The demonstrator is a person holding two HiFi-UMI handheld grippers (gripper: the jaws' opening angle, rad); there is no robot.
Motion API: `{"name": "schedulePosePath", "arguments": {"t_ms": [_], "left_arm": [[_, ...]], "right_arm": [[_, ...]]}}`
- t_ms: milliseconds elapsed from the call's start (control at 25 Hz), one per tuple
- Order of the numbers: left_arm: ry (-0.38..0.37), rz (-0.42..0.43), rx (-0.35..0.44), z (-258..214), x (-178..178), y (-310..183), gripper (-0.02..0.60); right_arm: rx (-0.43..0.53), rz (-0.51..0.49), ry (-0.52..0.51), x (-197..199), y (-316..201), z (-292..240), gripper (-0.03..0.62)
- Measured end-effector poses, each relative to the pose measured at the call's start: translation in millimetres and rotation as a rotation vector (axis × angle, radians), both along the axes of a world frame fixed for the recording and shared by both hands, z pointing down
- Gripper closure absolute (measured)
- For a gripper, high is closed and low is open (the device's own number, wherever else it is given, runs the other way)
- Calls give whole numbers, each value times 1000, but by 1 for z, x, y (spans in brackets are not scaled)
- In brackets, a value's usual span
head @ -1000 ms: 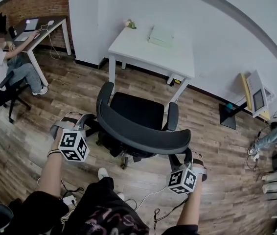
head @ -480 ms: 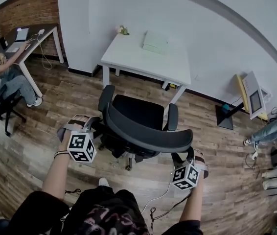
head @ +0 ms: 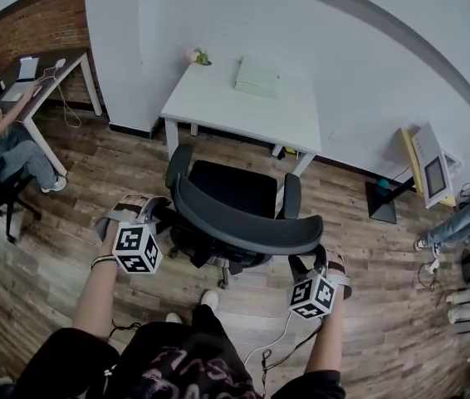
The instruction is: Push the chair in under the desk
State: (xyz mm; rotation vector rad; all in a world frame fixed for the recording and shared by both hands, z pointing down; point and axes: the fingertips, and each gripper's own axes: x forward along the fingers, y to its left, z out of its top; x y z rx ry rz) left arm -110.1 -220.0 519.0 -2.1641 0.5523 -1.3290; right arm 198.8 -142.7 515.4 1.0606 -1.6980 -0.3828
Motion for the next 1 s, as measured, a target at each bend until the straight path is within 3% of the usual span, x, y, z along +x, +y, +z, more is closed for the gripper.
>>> {"name": "schedulePosePath", "arguments": {"t_ms": [1000], "left_arm": [[-3,-63,4,0,33,-146,347]], "right_arm": [[39,-58,-1,35,-157,-1,355]]}}
